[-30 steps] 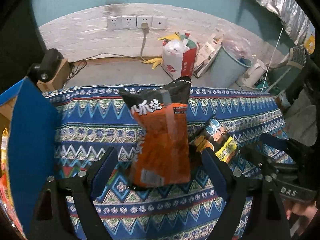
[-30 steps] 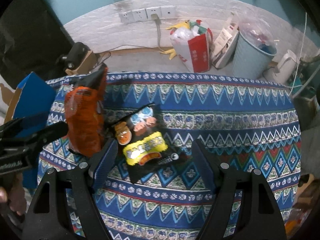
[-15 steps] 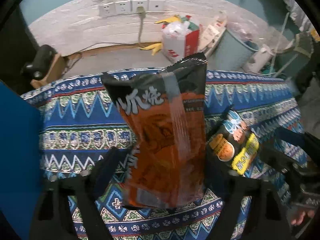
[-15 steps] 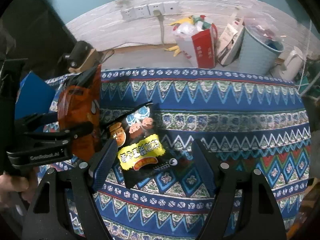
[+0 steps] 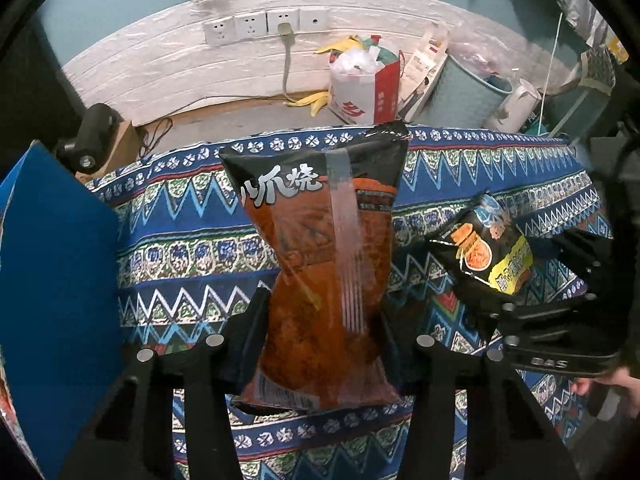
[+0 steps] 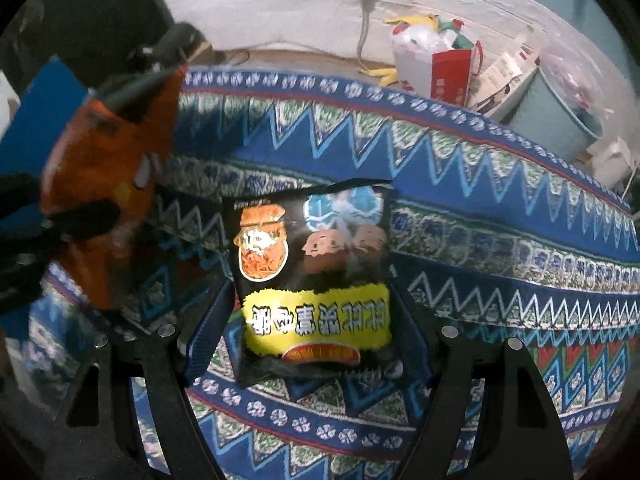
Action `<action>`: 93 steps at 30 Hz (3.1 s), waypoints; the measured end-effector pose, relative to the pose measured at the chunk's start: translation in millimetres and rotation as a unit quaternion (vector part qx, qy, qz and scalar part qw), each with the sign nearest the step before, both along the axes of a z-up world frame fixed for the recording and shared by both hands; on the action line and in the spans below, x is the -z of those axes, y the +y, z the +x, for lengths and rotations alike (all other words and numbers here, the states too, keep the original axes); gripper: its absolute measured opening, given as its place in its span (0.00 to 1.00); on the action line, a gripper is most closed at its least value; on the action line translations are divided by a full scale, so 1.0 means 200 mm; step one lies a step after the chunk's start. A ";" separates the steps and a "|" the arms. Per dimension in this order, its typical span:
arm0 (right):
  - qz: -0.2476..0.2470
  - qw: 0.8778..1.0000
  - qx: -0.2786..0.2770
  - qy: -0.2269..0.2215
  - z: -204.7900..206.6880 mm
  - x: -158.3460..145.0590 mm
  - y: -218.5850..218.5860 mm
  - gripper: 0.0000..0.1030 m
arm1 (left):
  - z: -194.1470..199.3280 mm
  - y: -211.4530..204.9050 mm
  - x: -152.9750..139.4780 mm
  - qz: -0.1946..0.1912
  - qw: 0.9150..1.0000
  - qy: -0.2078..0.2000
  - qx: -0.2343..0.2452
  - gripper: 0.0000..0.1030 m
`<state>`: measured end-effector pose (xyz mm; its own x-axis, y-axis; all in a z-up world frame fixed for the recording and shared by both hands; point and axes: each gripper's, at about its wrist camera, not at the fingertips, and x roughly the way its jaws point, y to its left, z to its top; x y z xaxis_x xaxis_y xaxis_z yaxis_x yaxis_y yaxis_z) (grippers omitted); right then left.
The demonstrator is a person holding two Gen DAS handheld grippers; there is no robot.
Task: Organize snacks
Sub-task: 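Lift both held bags and carry them over the cardboard box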
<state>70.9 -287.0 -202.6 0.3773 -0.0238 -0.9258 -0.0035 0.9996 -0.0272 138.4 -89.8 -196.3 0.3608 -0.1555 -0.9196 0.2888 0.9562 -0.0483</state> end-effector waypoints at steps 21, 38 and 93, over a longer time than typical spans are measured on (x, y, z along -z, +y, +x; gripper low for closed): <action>-0.040 0.996 -0.001 -0.074 -0.09 -0.21 0.11 0.58 | -0.12 0.09 -0.12 -0.002 1.000 -0.025 -0.010 0.35; -0.040 0.989 -0.026 -0.141 -0.22 -0.53 0.34 0.58 | -0.34 0.20 -0.40 -0.010 0.996 -0.088 -0.015 0.35; 0.029 0.974 -0.167 -0.148 0.05 -0.66 1.34 0.58 | -0.63 1.20 -0.68 -0.037 0.970 -0.143 -0.194 0.35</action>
